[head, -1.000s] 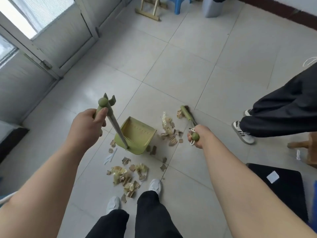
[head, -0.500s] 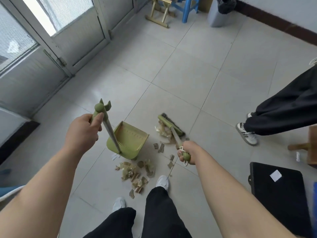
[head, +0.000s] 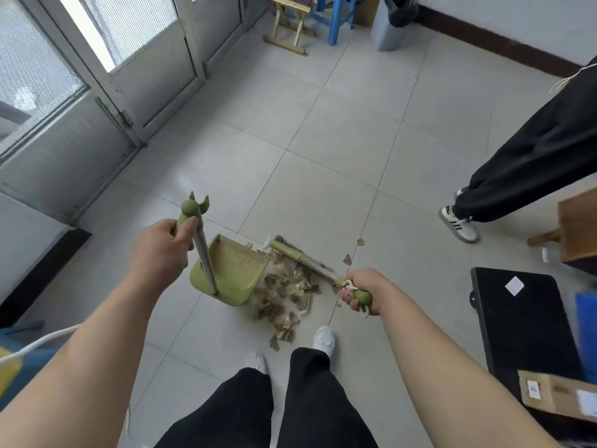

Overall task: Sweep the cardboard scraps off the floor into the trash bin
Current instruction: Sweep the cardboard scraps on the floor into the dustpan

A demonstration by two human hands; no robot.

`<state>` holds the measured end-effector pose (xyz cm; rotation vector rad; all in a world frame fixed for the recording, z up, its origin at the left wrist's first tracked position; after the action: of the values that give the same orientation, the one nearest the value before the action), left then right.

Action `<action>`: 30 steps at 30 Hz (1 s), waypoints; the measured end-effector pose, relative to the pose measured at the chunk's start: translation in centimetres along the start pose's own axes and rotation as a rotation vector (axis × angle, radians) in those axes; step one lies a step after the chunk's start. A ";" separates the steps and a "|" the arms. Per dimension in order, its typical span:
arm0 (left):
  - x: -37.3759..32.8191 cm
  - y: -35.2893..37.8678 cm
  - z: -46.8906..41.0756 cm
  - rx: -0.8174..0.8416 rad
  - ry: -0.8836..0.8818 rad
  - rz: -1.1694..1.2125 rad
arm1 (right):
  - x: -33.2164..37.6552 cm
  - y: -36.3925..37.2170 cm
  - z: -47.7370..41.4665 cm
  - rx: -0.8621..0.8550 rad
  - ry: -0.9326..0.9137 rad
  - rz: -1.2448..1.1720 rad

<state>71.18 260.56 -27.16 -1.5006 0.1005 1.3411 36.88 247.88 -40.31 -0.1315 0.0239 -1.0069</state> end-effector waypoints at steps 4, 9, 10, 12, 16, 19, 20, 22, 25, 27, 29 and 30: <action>0.1 0.3 1.0 0.031 -0.006 -0.022 | -0.7 -2.4 0.7 -0.055 -0.053 -0.103; 0.4 1.1 1.8 0.017 -0.002 -0.052 | 0.3 -6.0 0.1 -0.170 -0.115 -0.139; 0.6 1.3 2.0 0.008 -0.003 -0.063 | 0.8 -7.0 -0.6 -0.192 -0.135 -0.147; 0.9 1.8 2.3 -0.015 -0.007 -0.068 | 1.9 -8.8 -1.8 -0.223 -0.144 -0.169; 1.8 2.9 3.1 -0.051 -0.008 -0.055 | 2.7 -11.3 -5.0 -0.219 -0.118 -0.220; 2.0 3.6 4.2 -0.064 -0.015 -0.041 | 1.2 -11.6 -6.8 -0.211 -0.088 -0.234; 1.9 3.8 4.6 -0.070 -0.019 -0.041 | 0.4 -11.3 -7.4 -0.205 -0.074 -0.243; 1.7 4.3 5.7 -0.080 -0.028 -0.036 | -1.9 -10.2 -8.0 -0.183 -0.049 -0.265; 0.8 4.9 7.5 -0.079 -0.034 -0.033 | -5.8 -7.1 -7.7 -0.125 -0.007 -0.288; 0.2 5.2 8.7 -0.082 -0.032 -0.015 | -8.1 -4.7 -7.1 -0.097 0.014 -0.290; -0.2 5.1 9.7 -0.094 -0.029 -0.001 | -9.8 -2.5 -6.1 -0.059 0.038 -0.292; -0.3 4.9 10.1 -0.100 -0.029 0.001 | -10.4 -1.6 -5.6 -0.037 0.045 -0.289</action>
<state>61.13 265.62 -27.98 -1.5634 0.0160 1.3858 29.55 255.23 -46.05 -0.1485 0.0662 -1.2980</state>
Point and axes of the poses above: each hand's wrist, its own z-axis away from the middle knuckle, its own y-axis out of the palm, x = y × z, the point moved 7 cm from there along -z, towards the middle knuckle, and after that the axes turned 13 degrees about y, right-handed, at the moved point
